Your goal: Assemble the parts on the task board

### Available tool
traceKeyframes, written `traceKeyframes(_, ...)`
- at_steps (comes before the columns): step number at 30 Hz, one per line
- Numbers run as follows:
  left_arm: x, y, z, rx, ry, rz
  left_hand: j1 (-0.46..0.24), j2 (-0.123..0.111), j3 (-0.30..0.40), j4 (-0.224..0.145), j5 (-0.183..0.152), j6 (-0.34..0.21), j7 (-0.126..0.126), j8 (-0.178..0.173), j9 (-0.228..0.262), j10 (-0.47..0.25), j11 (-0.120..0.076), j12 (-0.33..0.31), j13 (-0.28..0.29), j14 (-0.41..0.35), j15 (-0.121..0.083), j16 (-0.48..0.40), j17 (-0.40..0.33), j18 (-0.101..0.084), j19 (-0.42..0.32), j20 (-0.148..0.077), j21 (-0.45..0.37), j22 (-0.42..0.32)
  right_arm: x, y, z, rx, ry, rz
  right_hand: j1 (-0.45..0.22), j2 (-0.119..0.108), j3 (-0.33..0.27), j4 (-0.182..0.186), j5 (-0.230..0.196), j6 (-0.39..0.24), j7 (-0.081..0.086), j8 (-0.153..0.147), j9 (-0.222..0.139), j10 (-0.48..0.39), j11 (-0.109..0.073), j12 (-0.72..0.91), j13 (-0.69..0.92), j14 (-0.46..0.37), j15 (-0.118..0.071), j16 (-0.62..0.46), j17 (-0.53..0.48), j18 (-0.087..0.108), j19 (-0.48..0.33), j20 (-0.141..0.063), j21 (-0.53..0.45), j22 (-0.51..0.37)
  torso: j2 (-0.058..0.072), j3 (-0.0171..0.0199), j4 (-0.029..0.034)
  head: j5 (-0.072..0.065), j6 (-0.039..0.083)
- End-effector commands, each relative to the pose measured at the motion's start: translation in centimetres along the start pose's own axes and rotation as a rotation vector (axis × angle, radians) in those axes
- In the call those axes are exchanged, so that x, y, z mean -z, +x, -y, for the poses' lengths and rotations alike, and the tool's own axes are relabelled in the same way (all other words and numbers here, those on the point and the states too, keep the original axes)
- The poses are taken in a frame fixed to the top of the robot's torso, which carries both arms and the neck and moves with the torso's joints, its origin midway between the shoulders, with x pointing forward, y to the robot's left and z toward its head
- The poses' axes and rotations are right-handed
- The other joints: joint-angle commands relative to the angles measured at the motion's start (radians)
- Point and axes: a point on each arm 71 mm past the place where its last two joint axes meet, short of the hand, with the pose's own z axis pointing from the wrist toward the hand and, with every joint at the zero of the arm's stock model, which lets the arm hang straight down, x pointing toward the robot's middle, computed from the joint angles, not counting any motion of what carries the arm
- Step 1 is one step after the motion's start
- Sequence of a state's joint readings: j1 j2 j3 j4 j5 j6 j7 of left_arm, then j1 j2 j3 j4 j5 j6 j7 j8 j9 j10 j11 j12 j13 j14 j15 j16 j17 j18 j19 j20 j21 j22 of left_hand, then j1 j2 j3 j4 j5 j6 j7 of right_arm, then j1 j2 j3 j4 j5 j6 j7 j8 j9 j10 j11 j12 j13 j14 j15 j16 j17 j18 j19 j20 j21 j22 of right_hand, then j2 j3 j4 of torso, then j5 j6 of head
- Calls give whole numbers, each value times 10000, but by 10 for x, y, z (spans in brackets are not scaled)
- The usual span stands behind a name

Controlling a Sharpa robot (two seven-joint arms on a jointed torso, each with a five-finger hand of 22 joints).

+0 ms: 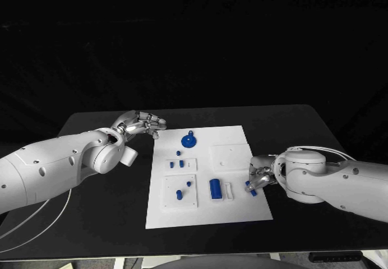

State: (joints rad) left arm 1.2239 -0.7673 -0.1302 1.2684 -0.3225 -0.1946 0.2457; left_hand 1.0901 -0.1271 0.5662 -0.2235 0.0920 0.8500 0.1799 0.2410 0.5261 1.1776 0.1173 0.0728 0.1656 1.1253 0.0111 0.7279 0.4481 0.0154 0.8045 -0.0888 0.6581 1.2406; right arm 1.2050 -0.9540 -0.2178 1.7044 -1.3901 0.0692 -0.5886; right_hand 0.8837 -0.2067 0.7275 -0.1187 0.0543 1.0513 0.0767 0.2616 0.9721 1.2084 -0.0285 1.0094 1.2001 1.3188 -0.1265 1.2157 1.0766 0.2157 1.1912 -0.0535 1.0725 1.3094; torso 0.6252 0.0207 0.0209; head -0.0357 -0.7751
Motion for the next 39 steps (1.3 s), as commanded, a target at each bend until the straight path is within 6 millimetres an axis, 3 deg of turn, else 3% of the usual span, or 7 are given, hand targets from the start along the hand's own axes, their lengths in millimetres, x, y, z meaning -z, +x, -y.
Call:
traceKeyframes(1,0,1,1,99,62,-133,-66,51,0,88,37,-18,-37,58,-17,4,7,14,-15,93,-11,-73,23,202,67,8,-38,20,-5,22,-2,702,84,-573,29,-81,-23,-39,-54,-39,53,-59,-2779,42,-1,-1,-8,-12,-36,47,15,461,-41,29,55,118,-3,-4,-2,10,-17)
traceKeyframes(9,0,2,1,107,71,-159,-71,56,-1,94,39,-19,-38,60,-18,4,7,13,-16,93,-11,-79,29,202,67,8,-41,23,-7,29,-6,833,8,-691,204,-53,9,-213,-53,-8,39,-69,-2788,50,-14,-14,-15,-18,-47,53,18,461,-55,32,65,118,-3,-6,4,9,-23)
traceKeyframes(19,0,2,1,108,73,-164,-72,60,0,97,41,-20,-39,62,-19,5,7,13,-17,93,-11,-85,37,203,67,7,-45,27,-7,30,-5,338,12,-871,477,785,480,-710,-2,80,47,-146,-2894,65,-5,-63,-42,-28,-24,36,0,461,-126,118,61,116,4,-2,2,33,-28)
traceKeyframes(27,0,2,1,104,66,-152,-72,63,0,98,43,-19,-40,64,-19,6,6,14,-17,95,-12,-90,44,203,66,6,-47,31,-6,33,-2,-977,-81,-1346,110,847,639,-641,3,161,44,-204,-3011,90,-6,-80,-55,-15,-21,40,-7,461,-97,179,85,109,-1,1,2,47,-45)
traceKeyframes(28,0,2,1,105,69,-160,-72,64,0,99,43,-19,-40,64,-19,7,5,14,-17,95,-12,-90,45,203,67,6,-48,31,-5,34,-2,-1239,-139,-1497,-354,819,630,-150,-25,188,58,-221,-3049,95,-9,-96,-67,-18,-13,32,-14,451,-84,215,64,84,-1,1,3,67,-48)
traceKeyframes(30,0,2,1,104,65,-158,-73,65,0,100,43,-18,-40,65,-19,7,5,15,-18,95,-12,-92,47,203,67,6,-48,32,-4,32,-4,-1314,-211,-1437,-638,672,824,206,-53,203,32,-242,-3086,95,-23,-99,-63,-22,-44,44,-8,461,-77,185,68,81,-2,1,6,82,-47)
traceKeyframes(39,0,2,1,104,60,-157,-90,70,-6,116,38,-18,-41,70,-21,10,5,15,-19,97,-12,-102,60,201,68,6,-54,39,0,20,-4,-2187,-370,-1048,-789,517,792,257,-54,221,23,-244,-3102,101,-32,-91,-53,-22,-55,58,-1,461,-59,157,98,92,0,-1,5,102,-55)
